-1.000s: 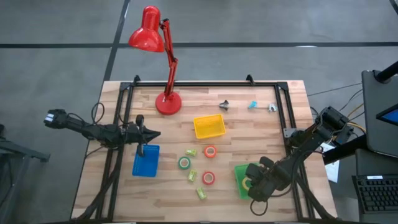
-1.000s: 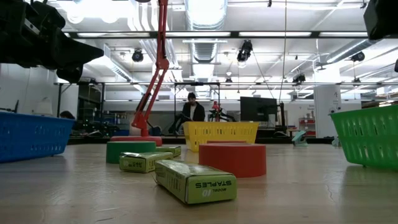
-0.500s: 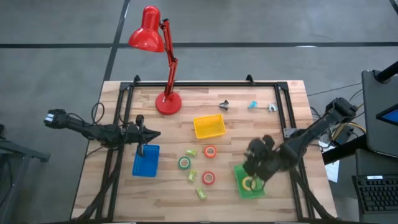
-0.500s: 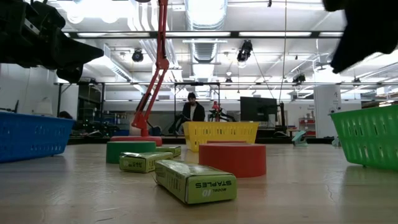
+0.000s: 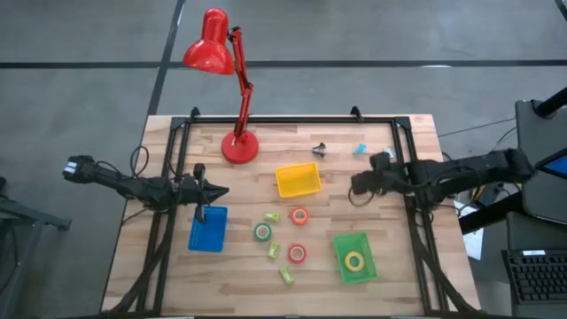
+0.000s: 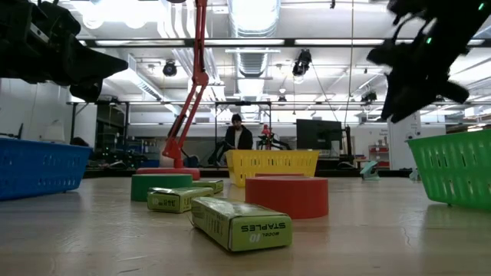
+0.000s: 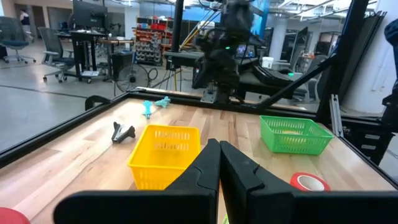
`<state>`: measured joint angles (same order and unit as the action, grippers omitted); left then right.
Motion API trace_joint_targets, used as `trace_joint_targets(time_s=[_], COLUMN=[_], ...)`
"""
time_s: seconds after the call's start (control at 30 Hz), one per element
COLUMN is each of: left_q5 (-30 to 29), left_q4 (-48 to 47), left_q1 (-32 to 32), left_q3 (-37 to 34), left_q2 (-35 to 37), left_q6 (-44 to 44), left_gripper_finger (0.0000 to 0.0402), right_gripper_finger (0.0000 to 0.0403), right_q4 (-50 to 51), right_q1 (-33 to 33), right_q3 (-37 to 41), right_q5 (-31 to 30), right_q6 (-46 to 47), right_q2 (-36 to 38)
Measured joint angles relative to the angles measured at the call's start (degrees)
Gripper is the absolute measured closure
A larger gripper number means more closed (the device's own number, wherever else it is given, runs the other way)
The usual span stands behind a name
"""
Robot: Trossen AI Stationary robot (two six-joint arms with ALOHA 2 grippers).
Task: Pick and place Stapler, Stapler remover, tape
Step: Put the left light blue staple remover into the yellow bin
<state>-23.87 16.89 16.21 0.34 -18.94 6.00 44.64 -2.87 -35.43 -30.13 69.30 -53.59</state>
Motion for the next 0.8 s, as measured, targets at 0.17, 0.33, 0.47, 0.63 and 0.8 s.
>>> trace_joint_targets(time_s=[0.17, 0.33, 0.47, 0.63, 0.8], left_q5=[-0.01, -0.01, 0.00, 0.02, 0.02], left_q4=[-0.01, -0.01, -0.01, -0.01, -0.01], left_q1=[0.01, 0.00, 0.00, 0.01, 0.02], left_q3=[0.00, 0.00, 0.00, 0.00, 0.00], left_q2=[0.00, 0.00, 0.00, 0.00, 0.00], left_q6=[0.01, 0.02, 0.01, 0.00, 0.01], left_gripper_finger=[0.0392, 0.0392, 0.0392, 0.0392, 0.0392], right_gripper_finger=[0.0304, 0.0311, 0.0316, 0.0325, 0.0332], right_q4=[-17.61, -22.75, -23.26, -30.19, -38.99], right_q1=[11.54, 19.36, 23.96, 27.95, 30.97], right_q3=[7.83, 12.87, 15.78, 19.39, 22.69], right_q5=[9.88, 11.55, 10.36, 9.43, 8.81], right_q6=[-8.07, -9.19, -6.79, -6.13, -5.86], right_q2=[4.84, 5.98, 5.85, 5.76, 5.78])
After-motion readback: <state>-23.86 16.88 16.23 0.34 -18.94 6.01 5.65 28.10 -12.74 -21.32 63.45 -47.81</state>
